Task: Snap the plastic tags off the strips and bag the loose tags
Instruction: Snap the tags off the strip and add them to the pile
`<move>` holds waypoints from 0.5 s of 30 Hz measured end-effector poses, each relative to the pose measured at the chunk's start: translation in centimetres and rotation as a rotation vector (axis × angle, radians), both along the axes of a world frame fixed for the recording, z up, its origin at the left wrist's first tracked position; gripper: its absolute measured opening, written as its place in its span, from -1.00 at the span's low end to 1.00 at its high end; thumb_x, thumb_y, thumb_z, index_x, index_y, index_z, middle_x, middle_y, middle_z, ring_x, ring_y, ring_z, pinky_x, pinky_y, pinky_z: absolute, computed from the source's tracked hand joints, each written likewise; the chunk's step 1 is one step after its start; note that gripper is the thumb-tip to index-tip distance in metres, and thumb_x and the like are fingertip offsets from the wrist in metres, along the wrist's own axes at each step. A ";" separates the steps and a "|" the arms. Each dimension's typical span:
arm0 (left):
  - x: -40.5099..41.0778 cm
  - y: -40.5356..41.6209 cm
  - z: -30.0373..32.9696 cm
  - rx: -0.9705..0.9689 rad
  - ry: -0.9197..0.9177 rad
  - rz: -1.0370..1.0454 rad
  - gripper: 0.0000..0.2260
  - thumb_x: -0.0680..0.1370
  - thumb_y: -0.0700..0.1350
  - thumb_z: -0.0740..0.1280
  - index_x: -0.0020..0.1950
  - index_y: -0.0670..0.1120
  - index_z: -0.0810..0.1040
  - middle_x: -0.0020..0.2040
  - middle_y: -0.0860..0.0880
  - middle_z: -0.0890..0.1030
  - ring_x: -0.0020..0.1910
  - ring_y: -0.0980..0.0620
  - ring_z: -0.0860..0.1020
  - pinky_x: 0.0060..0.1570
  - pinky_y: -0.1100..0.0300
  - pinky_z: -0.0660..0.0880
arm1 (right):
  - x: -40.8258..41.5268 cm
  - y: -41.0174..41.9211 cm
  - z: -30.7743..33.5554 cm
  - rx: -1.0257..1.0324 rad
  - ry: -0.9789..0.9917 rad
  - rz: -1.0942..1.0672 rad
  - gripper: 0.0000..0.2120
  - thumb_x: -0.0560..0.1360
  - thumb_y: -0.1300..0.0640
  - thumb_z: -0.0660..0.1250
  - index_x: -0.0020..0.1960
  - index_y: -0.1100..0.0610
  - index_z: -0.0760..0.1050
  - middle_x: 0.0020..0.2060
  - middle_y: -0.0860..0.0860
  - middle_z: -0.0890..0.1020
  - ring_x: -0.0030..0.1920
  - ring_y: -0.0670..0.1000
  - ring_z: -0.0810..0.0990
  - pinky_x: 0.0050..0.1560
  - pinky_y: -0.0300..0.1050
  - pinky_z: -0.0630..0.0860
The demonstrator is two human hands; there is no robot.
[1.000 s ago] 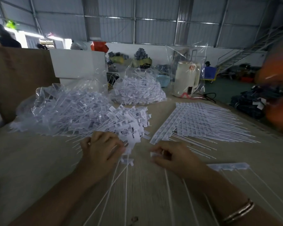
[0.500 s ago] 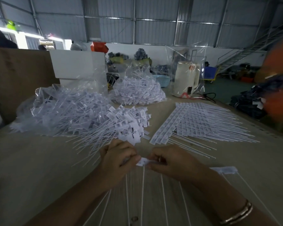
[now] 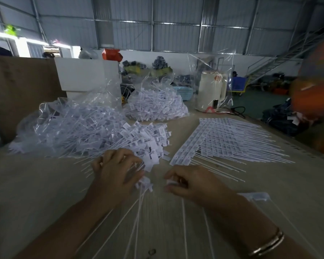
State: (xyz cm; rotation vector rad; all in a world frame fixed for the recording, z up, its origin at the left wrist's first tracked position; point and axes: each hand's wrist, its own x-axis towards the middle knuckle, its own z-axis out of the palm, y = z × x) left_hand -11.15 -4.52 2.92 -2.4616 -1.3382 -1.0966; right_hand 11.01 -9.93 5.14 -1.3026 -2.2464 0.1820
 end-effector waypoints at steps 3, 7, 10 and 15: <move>2.3 -1.0 0.2 0.002 -0.034 -0.144 -0.68 0.49 0.16 0.11 -0.16 0.07 0.61 -0.09 0.16 0.51 0.00 0.11 0.43 0.01 -0.04 0.33 | -1.7 0.1 0.0 0.063 0.001 0.049 -0.68 0.44 -0.02 0.41 0.11 0.08 0.46 -0.39 -0.16 0.45 -0.35 -0.22 0.40 -0.36 -0.40 0.26; 3.9 -1.5 -0.1 -0.277 -0.111 -0.310 -0.61 0.42 0.23 0.08 -0.30 0.02 0.57 -0.33 0.17 0.46 -0.11 0.23 0.37 -0.03 0.14 0.27 | -2.0 0.0 0.1 0.046 0.016 0.075 -0.66 0.41 0.01 0.43 0.11 0.08 0.42 -0.31 -0.19 0.48 -0.29 -0.23 0.44 -0.33 -0.44 0.29; 3.2 -1.2 -0.2 -0.272 -0.109 -0.258 -0.60 0.40 0.23 0.06 -0.32 0.00 0.54 -0.33 0.20 0.45 -0.12 0.23 0.37 0.01 0.03 0.31 | -0.9 0.0 0.3 -0.007 0.015 0.053 -0.74 0.40 -0.08 0.41 -0.01 -0.12 0.38 -0.31 -0.27 0.47 -0.25 -0.32 0.46 -0.28 -0.43 0.34; 3.0 -1.3 0.1 -0.221 -0.020 -0.151 -0.45 0.38 0.23 -0.12 -0.23 -0.05 0.57 -0.30 0.22 0.41 -0.08 0.16 0.36 0.05 0.02 0.26 | -0.2 0.3 0.2 0.001 -0.010 0.000 -0.86 0.45 -0.04 0.38 -0.06 -0.10 0.43 -0.28 -0.25 0.46 -0.20 -0.34 0.44 -0.25 -0.43 0.32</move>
